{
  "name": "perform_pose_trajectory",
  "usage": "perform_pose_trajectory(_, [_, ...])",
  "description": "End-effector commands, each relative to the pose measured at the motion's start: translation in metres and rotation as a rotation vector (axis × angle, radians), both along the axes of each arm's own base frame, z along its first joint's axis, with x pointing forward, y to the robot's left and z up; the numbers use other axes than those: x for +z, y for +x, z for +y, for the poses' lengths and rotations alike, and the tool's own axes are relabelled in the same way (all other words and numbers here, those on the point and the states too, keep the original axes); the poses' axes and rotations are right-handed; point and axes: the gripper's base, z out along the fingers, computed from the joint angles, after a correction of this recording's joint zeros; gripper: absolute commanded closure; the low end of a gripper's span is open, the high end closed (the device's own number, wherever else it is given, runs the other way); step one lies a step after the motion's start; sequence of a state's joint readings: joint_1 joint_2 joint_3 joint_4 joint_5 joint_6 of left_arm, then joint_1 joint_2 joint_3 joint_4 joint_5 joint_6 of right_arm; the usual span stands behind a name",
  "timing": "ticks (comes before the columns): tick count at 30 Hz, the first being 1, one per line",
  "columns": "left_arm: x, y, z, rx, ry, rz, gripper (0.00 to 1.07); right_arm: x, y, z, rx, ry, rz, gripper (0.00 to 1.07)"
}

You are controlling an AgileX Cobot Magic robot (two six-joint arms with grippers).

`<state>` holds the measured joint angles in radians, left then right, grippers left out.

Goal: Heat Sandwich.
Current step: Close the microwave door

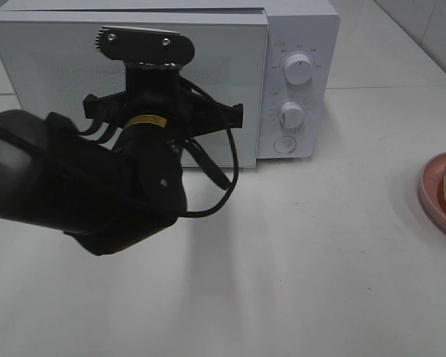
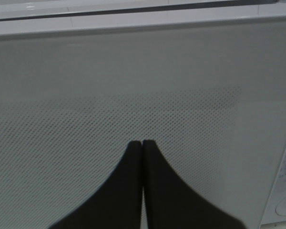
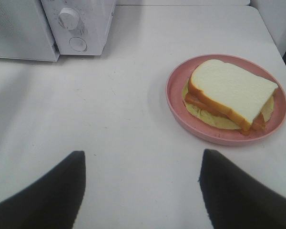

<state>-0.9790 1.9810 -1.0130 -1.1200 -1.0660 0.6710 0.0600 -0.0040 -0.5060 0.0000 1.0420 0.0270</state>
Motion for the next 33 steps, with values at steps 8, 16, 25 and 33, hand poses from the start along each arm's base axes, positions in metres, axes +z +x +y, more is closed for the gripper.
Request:
perform_pose_trajectory(8, [0.006,0.017,-0.024,0.098,-0.011,-0.012,1.07,-0.001,-0.003,-0.001,-0.004,-0.005,-0.028,0.4])
perform_pose_trajectory(16, [0.007,0.023,-0.032,0.109,-0.035,-0.028,1.07,-0.001,-0.003,-0.001,-0.004,-0.005,-0.028,0.4])
perform_pose_trajectory(25, [0.008,0.026,-0.029,0.13,-0.032,-0.043,1.07,-0.001,-0.003,-0.001,-0.004,-0.005,-0.028,0.4])
perform_pose_trajectory(33, [0.004,0.041,-0.029,0.159,-0.044,-0.058,1.07,-0.001,-0.003,-0.001,-0.004,-0.005,-0.028,0.4])
